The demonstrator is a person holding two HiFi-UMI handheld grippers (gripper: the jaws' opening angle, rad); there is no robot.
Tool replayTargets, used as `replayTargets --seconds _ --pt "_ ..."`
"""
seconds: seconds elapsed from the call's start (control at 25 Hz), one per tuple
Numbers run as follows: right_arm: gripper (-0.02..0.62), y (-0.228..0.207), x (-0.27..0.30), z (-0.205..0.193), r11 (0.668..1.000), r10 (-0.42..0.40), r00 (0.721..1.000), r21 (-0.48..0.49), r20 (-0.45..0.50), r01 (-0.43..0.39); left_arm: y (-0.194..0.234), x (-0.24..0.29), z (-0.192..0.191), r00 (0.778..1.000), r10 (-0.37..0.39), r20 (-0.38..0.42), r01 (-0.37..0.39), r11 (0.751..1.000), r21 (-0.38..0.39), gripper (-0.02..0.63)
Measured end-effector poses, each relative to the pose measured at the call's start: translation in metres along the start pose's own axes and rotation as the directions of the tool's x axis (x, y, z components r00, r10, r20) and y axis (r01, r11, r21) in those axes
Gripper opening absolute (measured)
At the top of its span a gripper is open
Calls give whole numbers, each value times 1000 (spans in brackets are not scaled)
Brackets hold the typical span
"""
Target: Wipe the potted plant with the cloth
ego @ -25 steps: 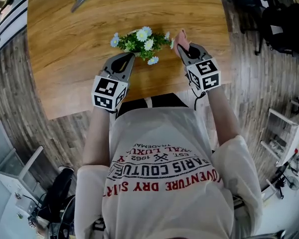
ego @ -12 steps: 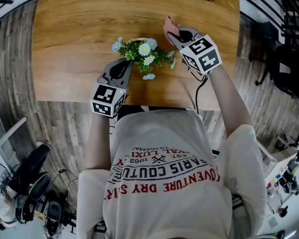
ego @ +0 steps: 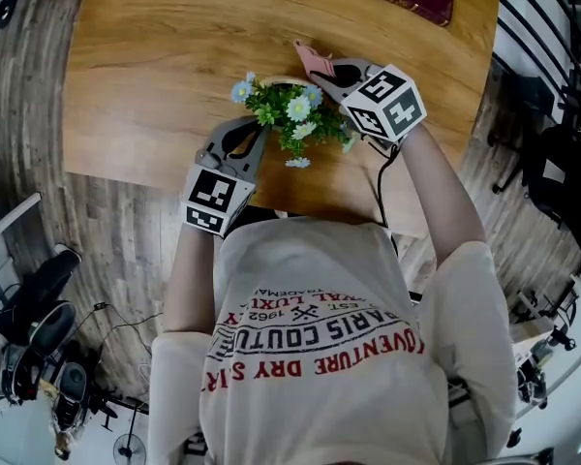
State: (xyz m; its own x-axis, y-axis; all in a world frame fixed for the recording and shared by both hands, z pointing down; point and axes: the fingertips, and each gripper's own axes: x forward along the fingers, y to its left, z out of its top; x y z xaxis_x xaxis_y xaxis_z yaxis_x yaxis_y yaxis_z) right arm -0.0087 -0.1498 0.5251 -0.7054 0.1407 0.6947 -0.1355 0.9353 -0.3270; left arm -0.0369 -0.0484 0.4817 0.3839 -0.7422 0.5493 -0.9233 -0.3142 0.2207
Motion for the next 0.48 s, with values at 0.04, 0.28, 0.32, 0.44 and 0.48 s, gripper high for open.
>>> replayTargets --seconds 0.04,0.28,0.32,0.44,0.48 --pt "38 0 1 1 1000 8 1000 1 1 -8 0 0 0 1000 -3 3 3 1000 -7 15" --pt "38 4 6 11 997 77 997 31 -1 -77 0 -1 2 1000 -3 24 4 999 -43 15" --pt "38 4 6 14 996 85 996 27 -4 -85 0 0 3 1000 -5 28 6 999 -47 15" --pt "38 6 4 18 994 112 993 6 -23 -112 -2 5 9 999 -6 32 8 999 -44 15" --pt "38 7 3 20 992 126 992 -2 -32 -126 -3 7 11 1000 -7 31 8 999 -39 15"
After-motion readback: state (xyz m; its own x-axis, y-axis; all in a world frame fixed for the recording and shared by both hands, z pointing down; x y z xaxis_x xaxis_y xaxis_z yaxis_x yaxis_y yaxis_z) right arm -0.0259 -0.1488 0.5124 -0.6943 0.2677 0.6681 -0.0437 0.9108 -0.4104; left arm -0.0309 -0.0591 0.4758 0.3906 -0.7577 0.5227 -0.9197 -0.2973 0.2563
